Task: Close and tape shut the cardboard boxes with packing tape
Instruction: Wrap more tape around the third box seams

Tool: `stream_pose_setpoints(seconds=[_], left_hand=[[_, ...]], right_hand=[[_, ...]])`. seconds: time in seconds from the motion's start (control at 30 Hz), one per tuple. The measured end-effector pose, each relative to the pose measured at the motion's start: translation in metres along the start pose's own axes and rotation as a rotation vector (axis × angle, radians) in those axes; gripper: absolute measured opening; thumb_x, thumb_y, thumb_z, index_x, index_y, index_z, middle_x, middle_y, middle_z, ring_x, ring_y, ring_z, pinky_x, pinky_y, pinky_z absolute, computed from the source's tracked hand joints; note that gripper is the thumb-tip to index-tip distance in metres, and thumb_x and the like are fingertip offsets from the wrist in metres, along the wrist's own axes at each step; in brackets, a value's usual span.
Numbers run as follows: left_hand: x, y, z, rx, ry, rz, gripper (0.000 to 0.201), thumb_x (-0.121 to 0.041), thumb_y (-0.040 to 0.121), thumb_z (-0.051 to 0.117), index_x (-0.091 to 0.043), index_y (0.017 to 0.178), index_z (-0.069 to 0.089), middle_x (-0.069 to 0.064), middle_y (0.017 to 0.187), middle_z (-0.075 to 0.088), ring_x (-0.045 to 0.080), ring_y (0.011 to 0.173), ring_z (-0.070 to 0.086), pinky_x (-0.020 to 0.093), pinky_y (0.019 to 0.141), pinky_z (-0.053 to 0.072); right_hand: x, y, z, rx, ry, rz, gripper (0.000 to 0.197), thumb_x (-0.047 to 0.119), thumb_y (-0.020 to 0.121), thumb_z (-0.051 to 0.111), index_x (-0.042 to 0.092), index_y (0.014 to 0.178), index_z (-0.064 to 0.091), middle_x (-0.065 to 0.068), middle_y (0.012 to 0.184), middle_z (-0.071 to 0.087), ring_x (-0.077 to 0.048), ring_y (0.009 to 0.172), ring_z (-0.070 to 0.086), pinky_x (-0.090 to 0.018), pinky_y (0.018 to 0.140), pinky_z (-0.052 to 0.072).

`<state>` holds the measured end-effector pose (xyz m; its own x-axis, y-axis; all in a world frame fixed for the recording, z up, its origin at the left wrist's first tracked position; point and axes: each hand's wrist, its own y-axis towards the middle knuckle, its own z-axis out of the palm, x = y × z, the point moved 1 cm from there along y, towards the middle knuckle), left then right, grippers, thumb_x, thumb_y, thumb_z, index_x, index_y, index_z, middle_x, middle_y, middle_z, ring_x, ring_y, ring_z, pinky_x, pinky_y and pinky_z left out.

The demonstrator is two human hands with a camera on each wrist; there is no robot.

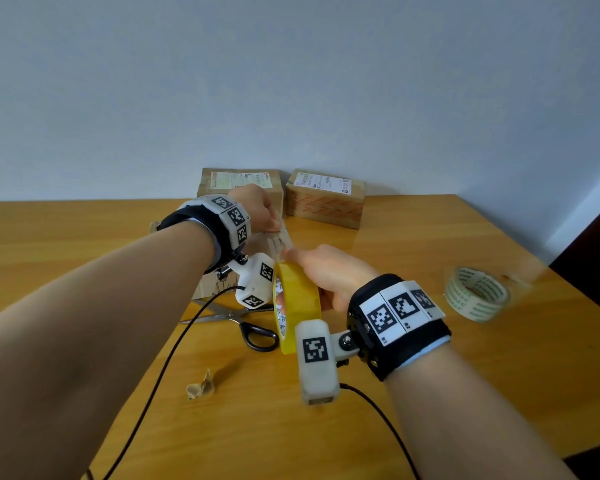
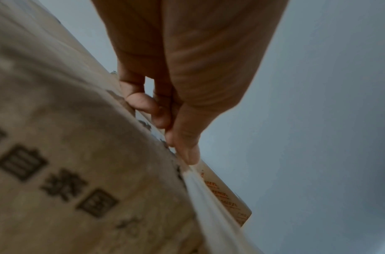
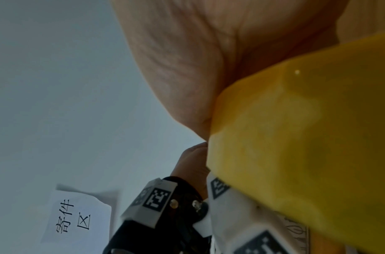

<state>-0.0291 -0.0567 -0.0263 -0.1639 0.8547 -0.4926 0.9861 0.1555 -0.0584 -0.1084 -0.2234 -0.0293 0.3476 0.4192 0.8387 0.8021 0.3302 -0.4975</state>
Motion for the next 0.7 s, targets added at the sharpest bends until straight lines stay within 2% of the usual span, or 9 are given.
stream_pose_setpoints(seconds=[0.1,0.2,0.27,0.4,0.5,0.53,0.57,0.63,0.7], left_hand=[[0.001,0.000,0.000,-0.001,0.034,0.002,0.017,-0.032,0.082,0.078,-0.020,0.085,0.067,0.000,0.090,0.070,0.017,0.088,0.064,0.028,0.071,0.049],[0.008,-0.001,-0.002,-0.050,0.052,-0.020,0.038,-0.042,0.077,0.080,-0.023,0.098,0.055,-0.001,0.092,0.062,0.018,0.086,0.060,0.037,0.077,0.053],[0.011,-0.002,-0.003,-0.051,0.034,-0.036,0.044,-0.043,0.076,0.080,-0.024,0.101,0.049,-0.002,0.091,0.059,0.019,0.086,0.058,0.038,0.077,0.052],[0.010,-0.003,-0.004,-0.068,0.075,-0.006,0.024,-0.031,0.087,0.071,-0.020,0.100,0.054,0.003,0.100,0.064,0.020,0.088,0.060,0.033,0.074,0.050],[0.007,-0.008,-0.013,-0.018,-0.015,0.068,0.007,-0.020,0.091,0.067,-0.021,0.095,0.062,-0.001,0.097,0.066,0.017,0.087,0.064,0.024,0.067,0.047],[0.004,-0.013,-0.017,0.012,-0.014,0.129,0.005,-0.018,0.093,0.065,-0.022,0.096,0.064,-0.005,0.097,0.065,0.016,0.093,0.063,0.023,0.071,0.046],[0.001,-0.020,-0.021,0.048,0.016,0.196,0.009,-0.018,0.095,0.062,-0.024,0.099,0.067,-0.008,0.100,0.064,0.014,0.099,0.061,0.024,0.080,0.045],[-0.007,-0.034,-0.024,0.138,0.123,0.297,0.024,-0.019,0.099,0.055,-0.031,0.115,0.068,-0.012,0.122,0.062,0.009,0.113,0.056,0.028,0.099,0.039],[-0.010,-0.045,-0.021,0.235,0.281,0.316,0.043,-0.017,0.100,0.050,-0.038,0.138,0.053,-0.012,0.145,0.049,0.010,0.131,0.046,0.036,0.111,0.032]], right_hand=[[0.001,0.000,0.000,-0.006,-0.007,0.001,0.041,0.039,0.107,0.052,0.004,0.126,0.060,-0.005,0.061,0.072,-0.016,0.049,0.070,-0.028,0.052,0.059],[0.002,-0.002,0.000,-0.007,-0.013,0.006,0.042,0.040,0.106,0.052,0.003,0.126,0.059,-0.007,0.062,0.073,-0.017,0.050,0.070,-0.029,0.053,0.061],[0.002,-0.002,0.000,0.001,-0.003,0.012,0.042,0.040,0.107,0.052,0.003,0.125,0.059,-0.009,0.065,0.074,-0.019,0.053,0.071,-0.032,0.058,0.062],[0.003,-0.002,-0.001,-0.008,-0.031,0.015,0.040,0.039,0.106,0.053,0.003,0.121,0.060,-0.008,0.062,0.073,-0.017,0.050,0.070,-0.028,0.050,0.059],[0.003,0.000,-0.001,-0.008,-0.032,0.010,0.039,0.039,0.106,0.053,0.002,0.120,0.060,-0.008,0.063,0.073,-0.018,0.051,0.070,-0.029,0.051,0.060],[0.003,0.000,-0.001,-0.006,-0.033,0.011,0.040,0.038,0.106,0.053,0.002,0.121,0.059,-0.009,0.063,0.073,-0.019,0.051,0.071,-0.030,0.053,0.061],[0.003,0.000,0.000,-0.005,-0.036,0.010,0.041,0.038,0.107,0.052,0.001,0.123,0.059,-0.009,0.063,0.073,-0.019,0.051,0.070,-0.030,0.054,0.061],[0.002,0.000,-0.001,-0.012,-0.032,0.006,0.039,0.038,0.107,0.052,0.002,0.121,0.058,-0.008,0.060,0.072,-0.019,0.050,0.069,-0.031,0.055,0.061],[0.001,-0.001,-0.001,-0.011,-0.017,-0.002,0.036,0.038,0.107,0.052,0.003,0.113,0.059,-0.008,0.061,0.073,-0.020,0.052,0.070,-0.034,0.060,0.061]])
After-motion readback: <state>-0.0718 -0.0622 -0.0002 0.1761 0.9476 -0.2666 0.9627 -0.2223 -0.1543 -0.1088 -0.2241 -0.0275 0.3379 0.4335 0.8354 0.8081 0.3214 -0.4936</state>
